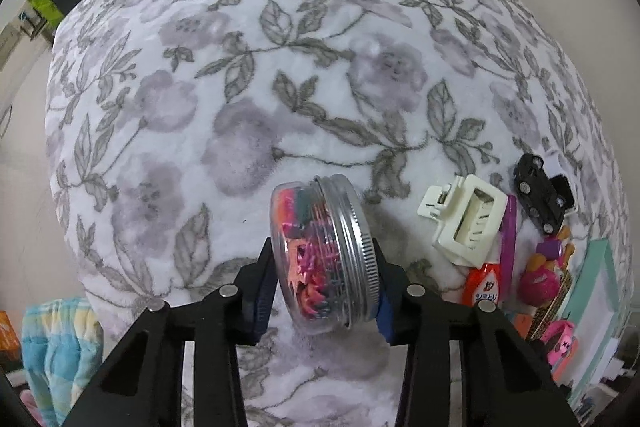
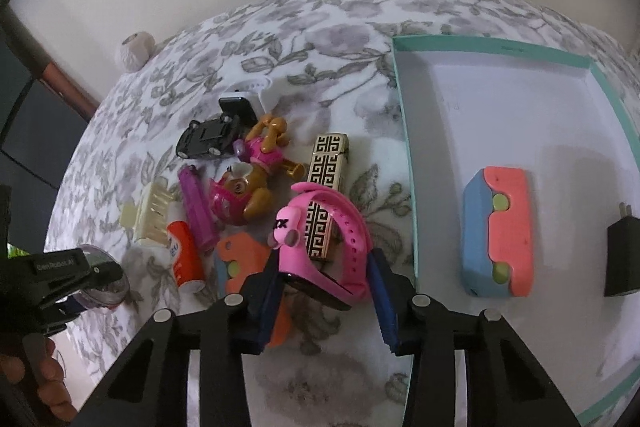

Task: Organize rigid objects
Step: 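Grasp the clear jar with the left gripper while the right grasps the pink watch, then carry the pink watch and jar into the tray and release them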

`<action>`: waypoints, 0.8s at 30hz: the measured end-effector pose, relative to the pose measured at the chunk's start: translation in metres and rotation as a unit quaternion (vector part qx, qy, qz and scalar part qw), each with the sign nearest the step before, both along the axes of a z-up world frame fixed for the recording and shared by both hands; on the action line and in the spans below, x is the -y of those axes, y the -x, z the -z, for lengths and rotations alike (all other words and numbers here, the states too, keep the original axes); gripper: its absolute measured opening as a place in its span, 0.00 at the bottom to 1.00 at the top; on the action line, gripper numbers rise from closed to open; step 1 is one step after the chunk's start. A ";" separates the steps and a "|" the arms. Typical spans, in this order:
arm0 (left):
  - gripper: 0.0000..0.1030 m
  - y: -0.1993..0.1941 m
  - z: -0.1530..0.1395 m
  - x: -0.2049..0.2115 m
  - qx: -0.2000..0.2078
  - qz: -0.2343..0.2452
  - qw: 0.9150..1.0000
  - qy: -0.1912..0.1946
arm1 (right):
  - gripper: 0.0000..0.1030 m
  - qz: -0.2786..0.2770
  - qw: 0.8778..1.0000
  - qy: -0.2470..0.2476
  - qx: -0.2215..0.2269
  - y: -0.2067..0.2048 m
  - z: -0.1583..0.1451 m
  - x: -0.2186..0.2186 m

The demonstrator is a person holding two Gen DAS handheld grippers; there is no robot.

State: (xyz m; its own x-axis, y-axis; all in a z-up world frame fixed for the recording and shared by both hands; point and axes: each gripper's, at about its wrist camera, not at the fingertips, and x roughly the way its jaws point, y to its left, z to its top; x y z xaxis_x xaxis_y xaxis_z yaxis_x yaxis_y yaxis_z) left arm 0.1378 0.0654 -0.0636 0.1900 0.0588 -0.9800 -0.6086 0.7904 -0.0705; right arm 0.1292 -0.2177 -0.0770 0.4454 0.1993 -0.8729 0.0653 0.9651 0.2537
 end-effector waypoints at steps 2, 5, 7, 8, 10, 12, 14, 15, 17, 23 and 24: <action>0.34 0.004 0.000 -0.008 0.002 -0.006 1.000 0.005 | 0.41 -0.001 1.000 0.004 0.001 0.000 0.000 -0.001; 0.34 0.006 0.000 -0.010 0.007 -0.005 1.000 0.010 | 0.40 -0.001 1.000 0.005 0.002 0.001 -0.002 -0.001; 0.34 0.004 0.001 -0.008 0.008 0.001 1.000 0.009 | 0.39 0.001 1.000 0.000 0.003 0.002 -0.003 0.001; 0.34 0.003 0.000 -0.005 0.010 0.003 1.000 0.011 | 0.39 0.002 1.000 -0.002 0.003 0.002 -0.003 0.001; 0.34 0.003 0.000 -0.003 0.013 0.003 1.000 0.012 | 0.39 0.002 1.000 -0.007 0.005 0.002 -0.005 0.002; 0.34 0.004 0.001 -0.005 0.015 0.001 1.000 0.014 | 0.39 0.003 1.000 -0.013 0.006 0.003 -0.007 0.003; 0.34 0.007 0.001 -0.004 0.020 -0.001 1.000 0.016 | 0.38 0.004 1.000 -0.019 0.008 0.003 -0.009 0.004; 0.34 0.007 0.000 -0.005 0.023 -0.001 1.000 0.016 | 0.38 0.004 1.000 -0.022 0.009 0.003 -0.011 0.004; 0.34 0.010 -0.002 -0.005 0.031 0.002 0.999 0.015 | 0.38 0.005 1.000 -0.026 0.012 0.004 -0.012 0.005; 0.34 0.010 -0.023 -0.003 0.063 0.015 0.998 0.024 | 0.37 0.010 0.999 -0.044 0.018 0.005 -0.020 0.008; 0.34 0.011 -0.028 -0.003 0.069 0.017 0.997 0.026 | 0.37 0.010 0.998 -0.050 0.023 0.006 -0.024 0.009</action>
State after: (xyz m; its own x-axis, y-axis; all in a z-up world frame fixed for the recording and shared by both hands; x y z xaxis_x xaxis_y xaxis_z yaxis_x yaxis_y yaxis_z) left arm 0.1266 0.0682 -0.0361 0.3246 0.0005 -0.9459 -0.5633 0.8034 -0.1928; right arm 0.1235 -0.2270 -0.0534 0.4889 0.2751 -0.8279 0.0705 0.9334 0.3518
